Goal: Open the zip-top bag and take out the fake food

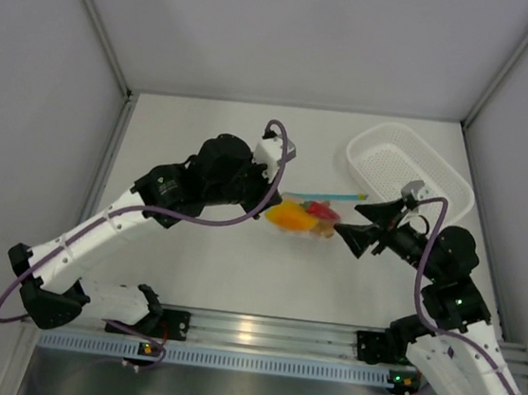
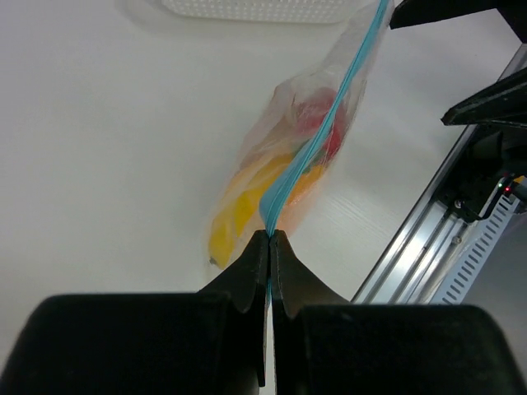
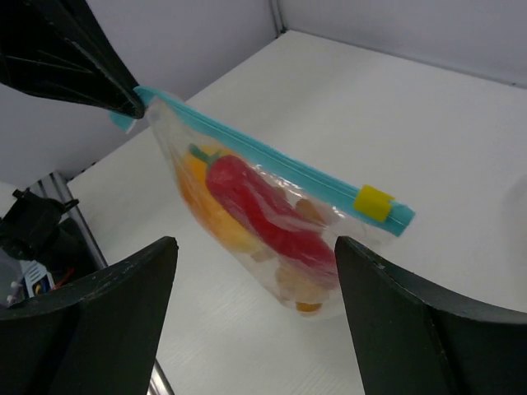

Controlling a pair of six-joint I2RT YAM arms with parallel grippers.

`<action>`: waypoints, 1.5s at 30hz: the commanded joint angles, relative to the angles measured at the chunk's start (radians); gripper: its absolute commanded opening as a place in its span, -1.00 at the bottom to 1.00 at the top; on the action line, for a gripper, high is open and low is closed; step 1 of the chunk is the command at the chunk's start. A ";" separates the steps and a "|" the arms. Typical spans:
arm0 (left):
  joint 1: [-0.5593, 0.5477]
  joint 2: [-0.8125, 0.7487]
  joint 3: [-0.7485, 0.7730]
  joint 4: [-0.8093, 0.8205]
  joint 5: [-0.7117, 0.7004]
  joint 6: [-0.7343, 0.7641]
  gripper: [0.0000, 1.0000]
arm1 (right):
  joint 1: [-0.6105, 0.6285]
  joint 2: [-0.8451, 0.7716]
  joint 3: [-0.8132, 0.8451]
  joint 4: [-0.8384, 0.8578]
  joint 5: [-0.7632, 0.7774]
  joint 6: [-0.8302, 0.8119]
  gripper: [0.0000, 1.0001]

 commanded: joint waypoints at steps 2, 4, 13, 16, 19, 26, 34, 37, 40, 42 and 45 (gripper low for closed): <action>-0.002 -0.060 0.064 0.019 0.039 0.054 -1.00 | 0.014 -0.077 -0.023 0.086 0.161 -0.004 0.58; -0.002 -0.066 0.076 0.019 0.037 0.060 -1.00 | 0.013 -0.111 -0.040 0.109 0.207 0.007 0.58; -0.002 -0.065 0.139 0.019 0.096 0.053 -1.00 | 0.014 -0.180 -0.125 0.225 0.205 0.056 0.60; -0.002 -0.070 0.151 0.020 0.099 0.063 -1.00 | 0.014 -0.195 -0.143 0.300 0.156 0.082 0.52; -0.002 -0.073 0.164 0.020 0.129 0.065 -1.00 | 0.013 -0.223 -0.180 0.403 0.093 0.096 0.37; -0.002 -0.071 0.176 0.032 0.114 0.036 -1.00 | 0.013 -0.232 -0.230 0.543 0.010 0.145 0.05; -0.002 -0.065 0.173 0.045 0.102 0.014 -1.00 | 0.014 -0.244 -0.232 0.566 0.003 0.143 -0.59; -0.001 -0.059 0.164 0.045 0.057 -0.003 -1.00 | 0.014 -0.251 -0.226 0.549 0.004 0.140 -1.00; 0.001 -0.050 0.150 0.052 -0.036 -0.013 -1.00 | 0.014 -0.258 -0.217 0.519 0.014 0.127 -1.00; 0.002 -0.043 0.139 0.054 -0.100 -0.018 -1.00 | 0.013 -0.261 -0.212 0.506 0.014 0.117 -1.00; 0.010 -0.024 0.131 0.058 -0.095 -0.020 -1.00 | 0.014 -0.260 -0.194 0.466 0.004 0.091 -1.00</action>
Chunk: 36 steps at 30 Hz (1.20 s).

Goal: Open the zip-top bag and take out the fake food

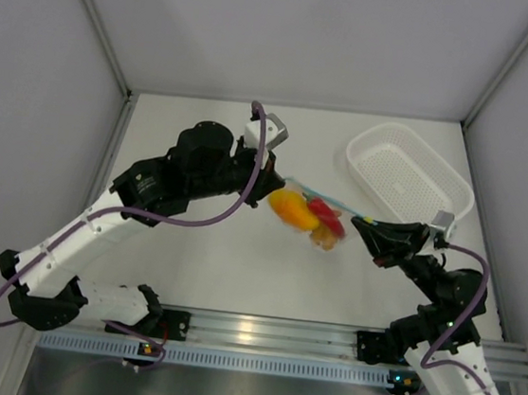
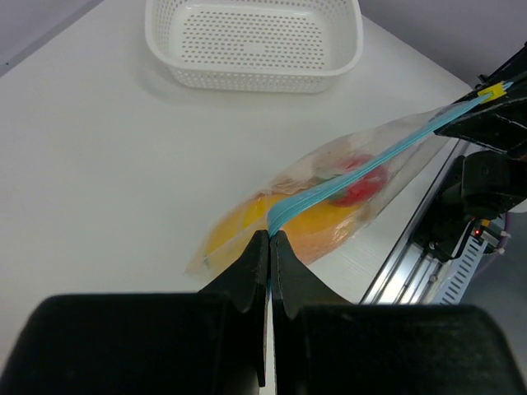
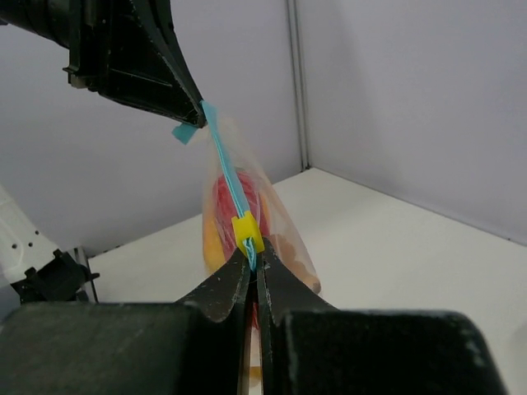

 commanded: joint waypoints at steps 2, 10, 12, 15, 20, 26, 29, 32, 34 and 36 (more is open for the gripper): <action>0.018 0.014 -0.009 0.059 -0.087 -0.012 -1.00 | 0.013 0.000 0.078 -0.072 -0.018 -0.072 -1.00; 0.045 0.014 -0.104 0.134 -0.049 0.028 -1.00 | 0.014 0.176 0.302 -0.386 -0.144 -0.195 -1.00; 0.071 0.006 -0.153 0.183 0.015 0.037 -1.00 | 0.014 0.207 0.326 -0.441 -0.167 -0.207 -1.00; 0.125 0.005 -0.207 0.248 0.153 0.040 -0.76 | 0.014 0.275 0.377 -0.503 -0.188 -0.231 -1.00; 0.277 -0.001 -0.310 0.436 0.480 -0.040 -0.32 | 0.022 0.393 0.434 -0.543 -0.187 -0.230 -1.00; 0.280 0.061 -0.330 0.554 0.664 -0.017 0.14 | 0.034 0.511 0.495 -0.671 -0.124 -0.250 -1.00; 0.278 0.086 -0.348 0.651 0.732 -0.018 0.19 | 0.063 0.545 0.506 -0.707 -0.095 -0.277 -1.00; 0.272 0.123 -0.348 0.740 0.805 -0.029 0.17 | 0.108 0.553 0.507 -0.727 -0.077 -0.296 -1.00; 0.260 0.143 -0.342 0.762 0.824 -0.023 0.12 | 0.132 0.556 0.512 -0.730 -0.073 -0.306 -1.00; 0.237 0.178 -0.325 0.776 0.861 -0.012 0.05 | 0.146 0.554 0.513 -0.732 -0.078 -0.316 -1.00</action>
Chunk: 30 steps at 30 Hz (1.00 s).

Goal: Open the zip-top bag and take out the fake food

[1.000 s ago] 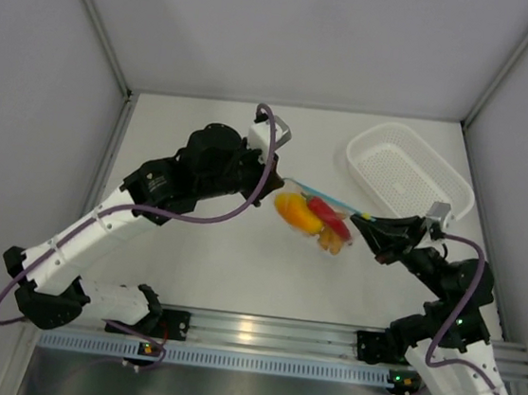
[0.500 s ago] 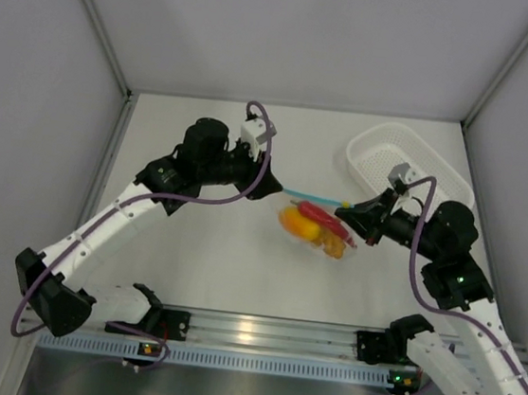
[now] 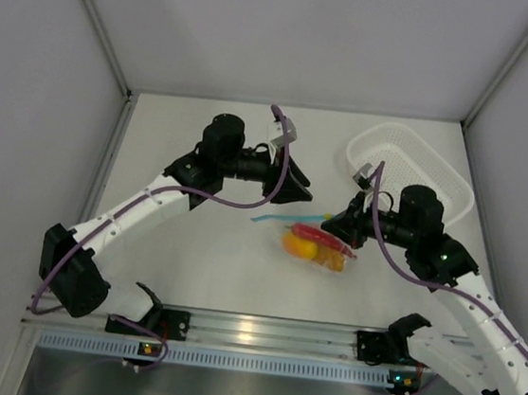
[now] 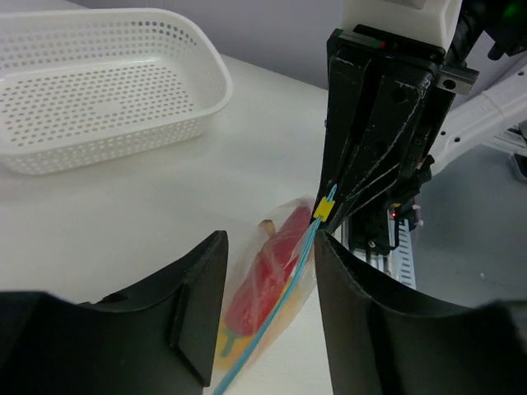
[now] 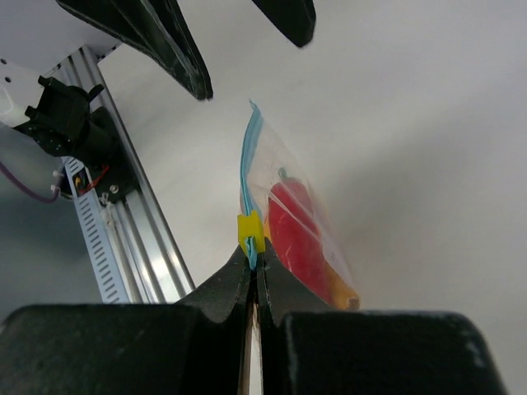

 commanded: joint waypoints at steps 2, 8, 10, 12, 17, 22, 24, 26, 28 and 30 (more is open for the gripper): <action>-0.047 0.061 0.032 0.141 0.158 0.023 -0.06 | 0.032 -0.009 0.062 0.007 0.005 -0.039 -1.00; -0.081 0.099 0.038 0.140 0.253 0.057 -0.18 | 0.032 -0.010 0.057 0.020 0.023 -0.028 -1.00; -0.092 0.112 0.039 0.140 0.256 0.060 -0.20 | 0.030 -0.004 0.057 0.023 0.019 -0.028 -1.00; -0.095 0.124 0.042 0.150 0.255 0.055 -0.25 | 0.032 0.004 0.057 0.026 0.011 -0.027 -1.00; -0.095 0.141 0.042 0.160 0.241 0.054 -0.33 | 0.032 0.002 0.043 0.046 -0.010 -0.028 -1.00; -0.095 0.155 0.044 0.161 0.230 0.058 -0.38 | 0.030 -0.001 0.037 0.056 -0.026 -0.027 -1.00; -0.095 0.161 0.047 0.170 0.241 0.049 -0.39 | 0.032 0.002 0.037 0.059 -0.030 -0.025 -1.00; -0.095 0.162 0.049 0.181 0.245 0.044 -0.41 | 0.030 0.002 0.037 0.061 -0.030 -0.025 -1.00; -0.095 0.164 0.049 0.192 0.250 0.037 -0.49 | 0.032 0.005 0.037 0.061 -0.030 -0.024 -1.00; -0.096 0.165 0.055 0.193 0.253 0.032 -0.56 | 0.030 0.010 0.036 0.061 -0.033 -0.025 -1.00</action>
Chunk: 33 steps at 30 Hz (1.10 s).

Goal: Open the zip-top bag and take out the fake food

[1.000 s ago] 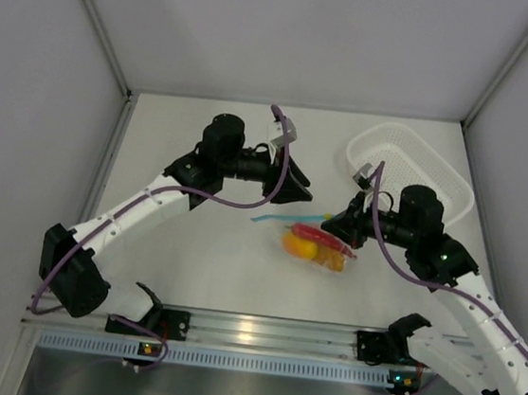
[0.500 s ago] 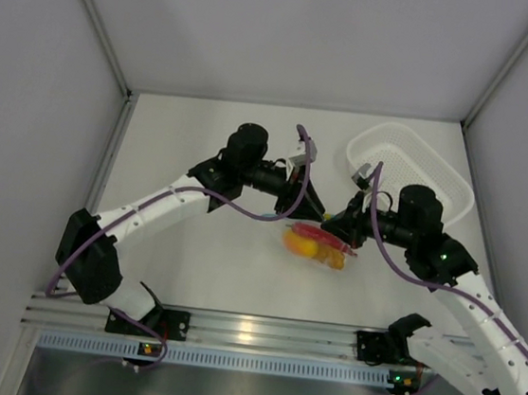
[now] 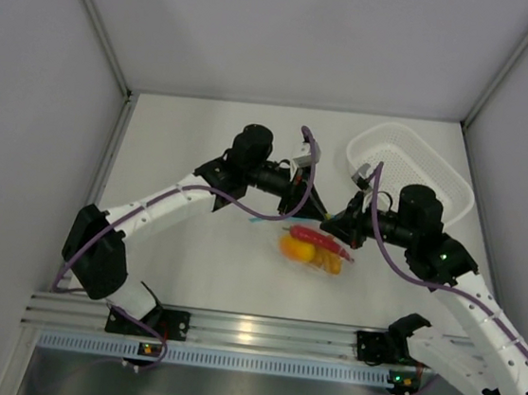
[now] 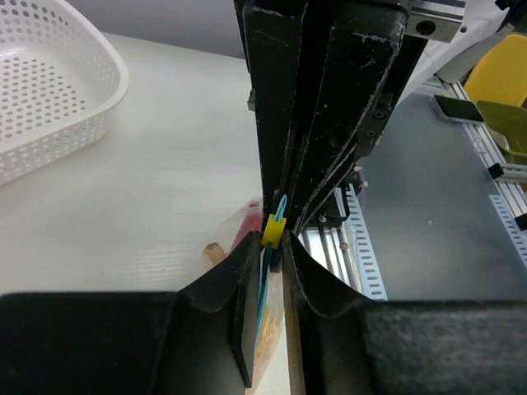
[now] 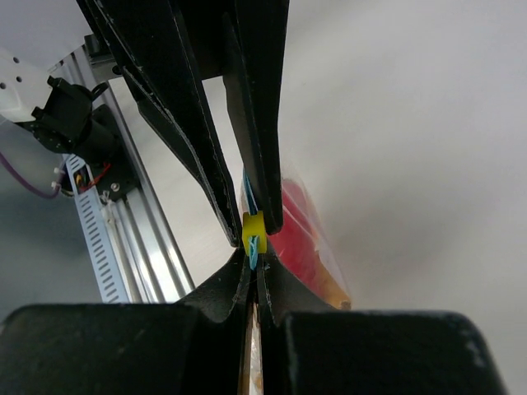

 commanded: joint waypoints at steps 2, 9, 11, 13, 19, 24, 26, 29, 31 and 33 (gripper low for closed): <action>-0.004 0.001 0.053 0.086 0.038 0.005 -0.62 | 0.013 0.007 0.025 0.072 -0.031 -0.005 -1.00; -0.006 0.003 0.062 0.086 0.042 0.002 -0.83 | 0.013 0.013 0.018 0.080 -0.036 -0.005 -1.00; -0.006 0.004 0.062 0.086 0.046 0.001 -0.91 | 0.014 0.013 0.019 0.080 -0.034 -0.005 -1.00; -0.008 0.007 0.062 0.086 0.046 -0.002 -1.00 | 0.014 0.013 0.019 0.082 -0.029 -0.002 -1.00; -0.006 0.021 0.042 0.086 0.076 0.025 -1.00 | 0.014 -0.013 0.016 0.089 0.007 0.010 -1.00; 0.009 0.041 0.046 0.086 0.131 0.041 -1.00 | 0.013 -0.038 0.018 0.079 0.020 0.012 -1.00; 0.020 0.031 0.035 0.088 0.127 0.045 -1.00 | 0.014 -0.047 0.016 0.066 0.049 0.007 -1.00; 0.029 -0.006 0.001 0.088 0.112 0.085 -1.00 | 0.013 -0.076 0.013 0.062 0.090 0.007 -1.00; 0.037 -0.025 -0.019 0.088 0.107 0.091 -1.00 | 0.013 -0.093 0.012 0.065 0.104 0.013 -1.00; 0.045 -0.029 -0.030 0.088 0.115 0.096 -1.00 | 0.011 -0.113 0.012 0.074 0.119 0.022 -1.00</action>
